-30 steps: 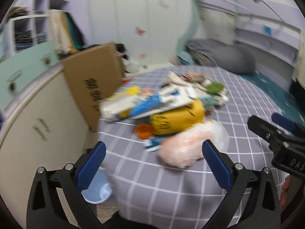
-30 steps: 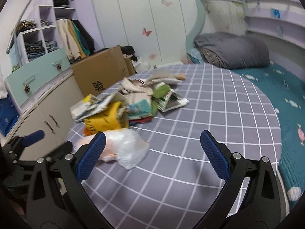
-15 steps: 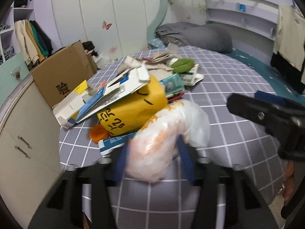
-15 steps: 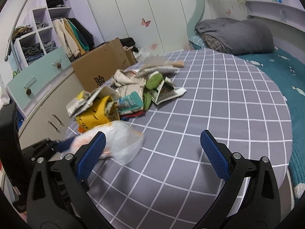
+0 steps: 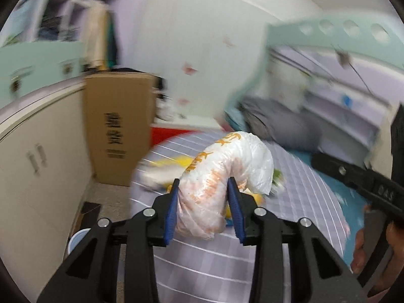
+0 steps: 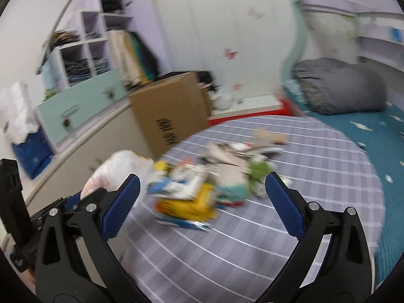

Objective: Collect trash
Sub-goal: 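Carry the plastic bag to the basket with the left gripper while the right drops a yellow box in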

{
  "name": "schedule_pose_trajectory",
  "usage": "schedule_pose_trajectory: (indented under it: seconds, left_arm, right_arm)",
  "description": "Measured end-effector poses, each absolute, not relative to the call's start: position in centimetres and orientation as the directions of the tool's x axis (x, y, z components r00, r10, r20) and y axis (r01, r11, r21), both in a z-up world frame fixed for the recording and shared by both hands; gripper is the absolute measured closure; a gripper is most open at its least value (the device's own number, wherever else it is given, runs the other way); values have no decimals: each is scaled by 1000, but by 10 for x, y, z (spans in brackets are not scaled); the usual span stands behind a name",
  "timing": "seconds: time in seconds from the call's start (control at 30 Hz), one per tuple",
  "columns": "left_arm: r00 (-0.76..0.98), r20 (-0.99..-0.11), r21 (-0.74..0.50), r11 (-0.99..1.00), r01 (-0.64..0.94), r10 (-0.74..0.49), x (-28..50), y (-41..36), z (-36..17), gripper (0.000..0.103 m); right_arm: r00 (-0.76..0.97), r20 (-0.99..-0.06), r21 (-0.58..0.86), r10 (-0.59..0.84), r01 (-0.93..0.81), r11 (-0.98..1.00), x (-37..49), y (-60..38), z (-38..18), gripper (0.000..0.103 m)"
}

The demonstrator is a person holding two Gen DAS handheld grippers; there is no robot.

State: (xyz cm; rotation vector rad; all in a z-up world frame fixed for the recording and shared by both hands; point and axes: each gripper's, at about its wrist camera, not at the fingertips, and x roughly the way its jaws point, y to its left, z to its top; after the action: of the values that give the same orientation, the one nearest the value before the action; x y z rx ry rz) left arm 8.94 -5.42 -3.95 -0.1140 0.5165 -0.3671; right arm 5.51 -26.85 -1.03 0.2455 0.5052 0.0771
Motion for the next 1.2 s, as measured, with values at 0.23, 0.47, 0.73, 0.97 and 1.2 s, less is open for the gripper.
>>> schedule_pose_trajectory:
  seconds: [0.23, 0.47, 0.73, 0.97, 1.2]
  left_arm:
    - [840, -517, -232, 972, 49, -165, 148, 15, -39, 67]
    - [824, -559, -215, 976, -34, -94, 189, 31, -61, 67]
    - [772, -622, -229, 973, -16, -134, 222, 40, -103, 67]
    - [767, -622, -264, 964, -18, -156, 226, 51, -121, 67]
    - [773, -623, -308, 946, -102, -120, 225, 103, -130, 67]
  right_arm:
    - [656, -662, 355, 363, -152, 922, 181, -206, -27, 6]
    - [518, -772, 405, 368, -44, 913, 254, -190, -67, 16]
    - [425, -791, 497, 441, 25, 867, 282, -186, -103, 58]
    - [482, -735, 512, 478, -69, 856, 276, -173, -85, 84]
    - [494, -708, 461, 505, -217, 860, 279, -108, -73, 93]
